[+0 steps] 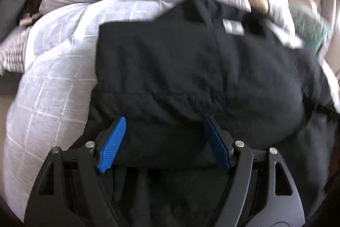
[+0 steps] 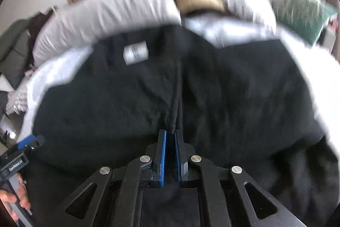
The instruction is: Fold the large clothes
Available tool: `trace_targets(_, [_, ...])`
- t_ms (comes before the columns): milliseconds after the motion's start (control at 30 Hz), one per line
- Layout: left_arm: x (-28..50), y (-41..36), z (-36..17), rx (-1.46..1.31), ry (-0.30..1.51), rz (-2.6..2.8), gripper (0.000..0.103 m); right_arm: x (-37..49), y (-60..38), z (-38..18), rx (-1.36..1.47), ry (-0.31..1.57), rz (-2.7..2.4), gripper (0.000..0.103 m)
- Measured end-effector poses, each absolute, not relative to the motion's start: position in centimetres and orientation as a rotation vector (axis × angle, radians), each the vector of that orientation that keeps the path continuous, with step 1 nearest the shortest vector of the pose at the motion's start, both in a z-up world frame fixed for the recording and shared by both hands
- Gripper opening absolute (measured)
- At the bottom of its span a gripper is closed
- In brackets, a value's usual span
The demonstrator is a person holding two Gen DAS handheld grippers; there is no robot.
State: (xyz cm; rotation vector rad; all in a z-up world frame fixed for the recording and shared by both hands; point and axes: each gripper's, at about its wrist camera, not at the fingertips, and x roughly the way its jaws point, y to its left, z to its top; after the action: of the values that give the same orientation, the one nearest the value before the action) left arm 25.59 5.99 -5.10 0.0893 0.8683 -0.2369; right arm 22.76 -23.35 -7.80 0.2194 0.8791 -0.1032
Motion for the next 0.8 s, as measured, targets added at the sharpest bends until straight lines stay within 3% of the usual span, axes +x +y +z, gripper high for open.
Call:
trace_targets(100, [25.7,5.5,-4.2,0.094,0.875,-0.231,0.076,22.4,-24.7,-8.0,0.287,0.888,-0.094,0.026])
trace_targets(167, [25.6,5.4,-3.3,0.024,0.866,-0.261,0.076,22.2,-26.2,-7.4,0.35,0.875,-0.09,0.052])
trace_targets(233, [25.5,4.9,-2.7,-0.003,0.851,-0.283,0.076,21.6,-27.4,-6.8,0.401,0.835,-0.108,0.062])
trace_targets(367, [25.2,2.4,-2.2,0.03,0.805,-0.315,0.076,21.3,-29.0,-5.7,0.435,0.806,-0.136,0.062])
trace_targets(567, [26.0,-0.1,-4.3,0.05,0.846,-0.331,0.076,22.2,-25.4,-4.5,0.264,0.719,-0.149,0.059])
trace_targets(800, [25.4,0.1,-5.6,0.052,0.852,-0.33,0.078,23.8,-23.7,-9.5,0.173,0.909,-0.111,0.05])
